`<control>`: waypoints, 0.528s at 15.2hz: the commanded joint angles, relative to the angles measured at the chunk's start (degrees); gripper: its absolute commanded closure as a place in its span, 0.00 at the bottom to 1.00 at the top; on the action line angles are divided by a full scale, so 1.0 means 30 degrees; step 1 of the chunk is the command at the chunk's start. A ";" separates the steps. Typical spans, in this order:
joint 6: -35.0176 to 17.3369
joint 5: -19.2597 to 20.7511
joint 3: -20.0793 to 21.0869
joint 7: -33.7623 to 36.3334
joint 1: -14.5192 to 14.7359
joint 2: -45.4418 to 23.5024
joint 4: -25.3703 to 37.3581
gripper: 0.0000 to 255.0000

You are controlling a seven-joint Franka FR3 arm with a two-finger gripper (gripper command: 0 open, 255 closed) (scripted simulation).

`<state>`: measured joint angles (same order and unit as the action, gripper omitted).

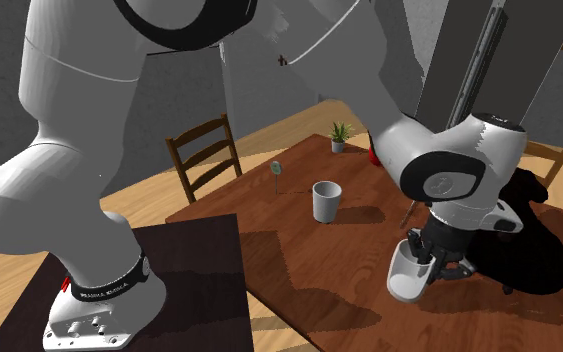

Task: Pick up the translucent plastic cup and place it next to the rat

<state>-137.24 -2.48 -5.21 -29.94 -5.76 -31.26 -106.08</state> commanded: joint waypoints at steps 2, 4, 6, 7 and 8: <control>-0.0608 -0.0051 0.0041 -0.0007 -0.0012 -0.0471 -0.0119 1.00; -0.0958 -0.0088 0.0071 -0.0025 -0.0035 -0.0853 -0.0088 1.00; -0.1300 -0.0125 0.0102 -0.0043 -0.0058 -0.1243 -0.0040 1.00; -0.1395 -0.0135 0.0111 -0.0048 -0.0066 -0.1357 -0.0021 1.00; -0.1393 -0.0135 0.0111 -0.0048 -0.0066 -0.1358 -0.0018 1.00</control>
<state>-141.25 -2.85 -4.89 -30.04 -5.91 -35.01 -106.37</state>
